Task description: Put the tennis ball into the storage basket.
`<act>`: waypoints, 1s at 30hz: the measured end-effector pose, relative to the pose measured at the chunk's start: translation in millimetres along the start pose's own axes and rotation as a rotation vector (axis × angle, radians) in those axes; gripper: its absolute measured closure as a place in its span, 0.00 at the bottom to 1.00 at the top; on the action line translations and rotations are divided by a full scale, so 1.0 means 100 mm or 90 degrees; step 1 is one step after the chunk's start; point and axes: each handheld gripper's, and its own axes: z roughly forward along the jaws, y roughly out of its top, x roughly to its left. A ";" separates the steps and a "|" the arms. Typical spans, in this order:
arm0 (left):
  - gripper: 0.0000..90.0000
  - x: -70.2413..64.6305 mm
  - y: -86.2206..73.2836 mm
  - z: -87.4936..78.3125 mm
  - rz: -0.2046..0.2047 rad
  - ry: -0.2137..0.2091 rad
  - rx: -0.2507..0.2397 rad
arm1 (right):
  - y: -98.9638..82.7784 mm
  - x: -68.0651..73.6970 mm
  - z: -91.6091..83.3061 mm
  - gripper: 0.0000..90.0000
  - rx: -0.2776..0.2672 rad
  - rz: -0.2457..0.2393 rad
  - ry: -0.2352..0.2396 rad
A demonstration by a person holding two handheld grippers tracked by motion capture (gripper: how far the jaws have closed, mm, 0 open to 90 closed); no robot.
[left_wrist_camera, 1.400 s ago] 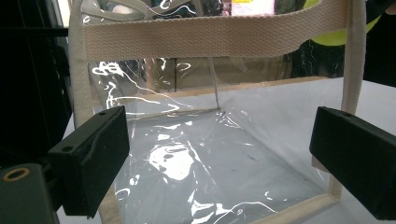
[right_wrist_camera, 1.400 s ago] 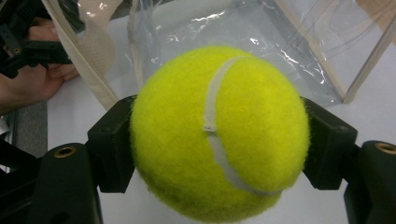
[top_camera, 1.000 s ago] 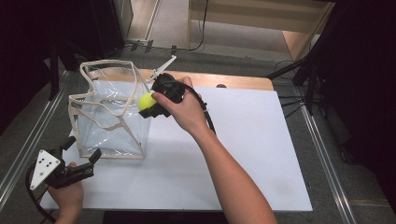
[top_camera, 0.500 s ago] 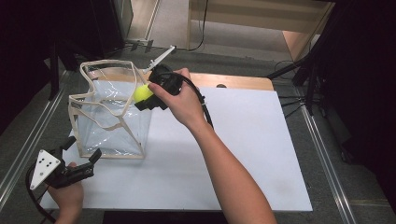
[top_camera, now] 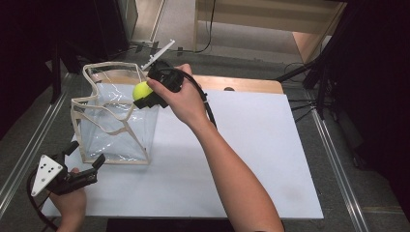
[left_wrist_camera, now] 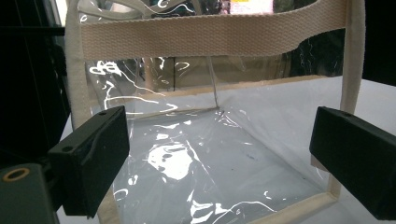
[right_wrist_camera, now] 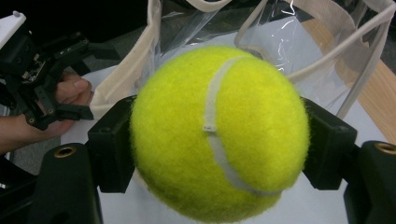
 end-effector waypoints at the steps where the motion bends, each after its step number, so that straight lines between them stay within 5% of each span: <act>1: 0.06 0.00 0.00 0.00 -0.001 0.000 -0.001 | 0.02 0.00 0.00 0.27 -0.001 -0.001 -0.001; 30: 0.06 0.00 0.00 0.00 -0.004 -0.004 -0.004 | 0.36 0.02 0.17 0.27 -0.009 -0.017 0.006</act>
